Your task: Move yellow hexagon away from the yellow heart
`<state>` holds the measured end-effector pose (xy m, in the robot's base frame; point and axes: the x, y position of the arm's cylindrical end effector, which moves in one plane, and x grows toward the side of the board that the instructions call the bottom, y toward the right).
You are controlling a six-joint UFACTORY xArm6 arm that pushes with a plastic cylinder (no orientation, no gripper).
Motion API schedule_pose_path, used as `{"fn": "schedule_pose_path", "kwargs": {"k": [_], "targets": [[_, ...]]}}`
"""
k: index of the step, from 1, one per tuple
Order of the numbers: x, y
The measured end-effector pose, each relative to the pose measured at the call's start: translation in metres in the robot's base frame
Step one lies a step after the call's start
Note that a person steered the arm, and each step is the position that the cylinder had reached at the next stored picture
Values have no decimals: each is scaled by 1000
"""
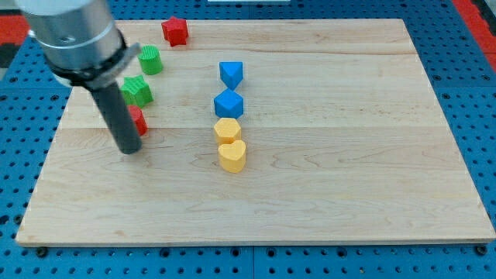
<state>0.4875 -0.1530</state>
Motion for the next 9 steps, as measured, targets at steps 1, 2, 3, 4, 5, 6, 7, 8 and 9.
{"fn": "schedule_pose_path", "kwargs": {"k": [1,2,3,4,5,6,7,8,9], "targets": [[0,24],[0,25],[8,41],[28,70],[49,113],[36,127],[8,139],[-23,142],[-17,122]]}}
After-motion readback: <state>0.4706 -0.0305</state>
